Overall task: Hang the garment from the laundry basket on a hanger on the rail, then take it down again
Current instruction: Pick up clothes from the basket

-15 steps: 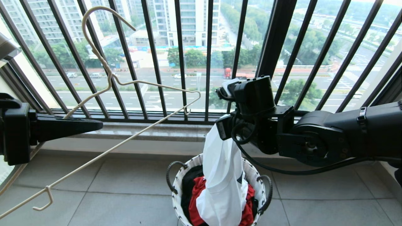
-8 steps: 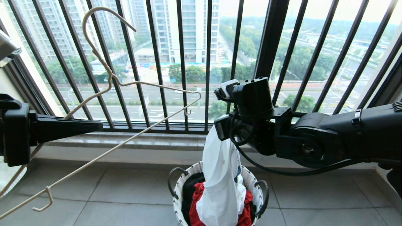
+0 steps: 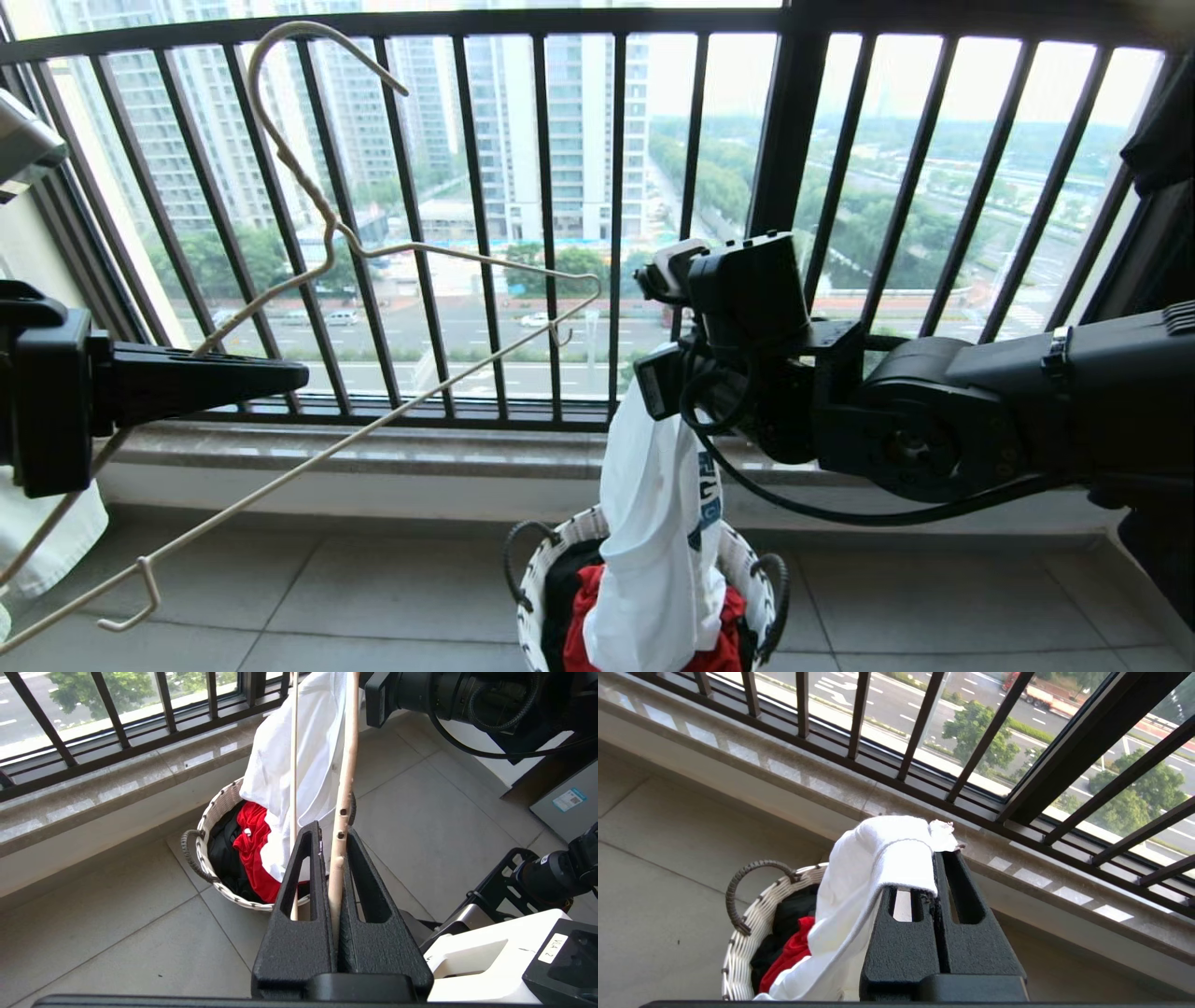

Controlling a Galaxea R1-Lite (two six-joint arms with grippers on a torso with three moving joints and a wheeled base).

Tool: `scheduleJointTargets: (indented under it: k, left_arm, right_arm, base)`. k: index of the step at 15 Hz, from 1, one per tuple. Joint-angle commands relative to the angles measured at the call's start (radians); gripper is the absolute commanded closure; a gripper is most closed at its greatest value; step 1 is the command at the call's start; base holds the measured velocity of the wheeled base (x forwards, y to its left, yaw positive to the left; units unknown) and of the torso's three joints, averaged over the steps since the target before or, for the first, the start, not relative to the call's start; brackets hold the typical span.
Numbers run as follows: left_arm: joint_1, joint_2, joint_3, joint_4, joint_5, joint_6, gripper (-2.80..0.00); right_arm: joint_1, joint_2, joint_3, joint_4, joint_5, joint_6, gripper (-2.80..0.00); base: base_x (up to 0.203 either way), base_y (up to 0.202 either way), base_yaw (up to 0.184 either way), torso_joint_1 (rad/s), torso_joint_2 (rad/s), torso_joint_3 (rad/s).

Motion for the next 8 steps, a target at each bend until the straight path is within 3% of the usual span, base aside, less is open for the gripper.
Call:
scheduleJointTargets:
  k: [1, 7, 8]
  left_arm:
    - [0.000, 0.009, 0.000, 0.002, -0.003, 0.001, 0.00]
    - [0.000, 0.009, 0.013, 0.002, -0.003, 0.006, 0.00]
    - [0.001, 0.013, 0.016, 0.005, -0.001, 0.031, 0.00]
  right_arm:
    - [0.000, 0.001, -0.001, -0.002, -0.003, -0.002, 0.00]
    - [-0.010, 0.001, -0.003, -0.002, -0.002, -0.002, 0.00]
    - [-0.015, 0.000, -0.014, -0.003, -0.002, -0.001, 0.00]
  base:
    - [0.000, 0.000, 0.000, 0.000, -0.01, 0.195]
    - [0.000, 0.000, 0.000, 0.003, 0.00, 0.036]
    - [0.000, 0.000, 0.000, 0.000, 0.00, 0.000]
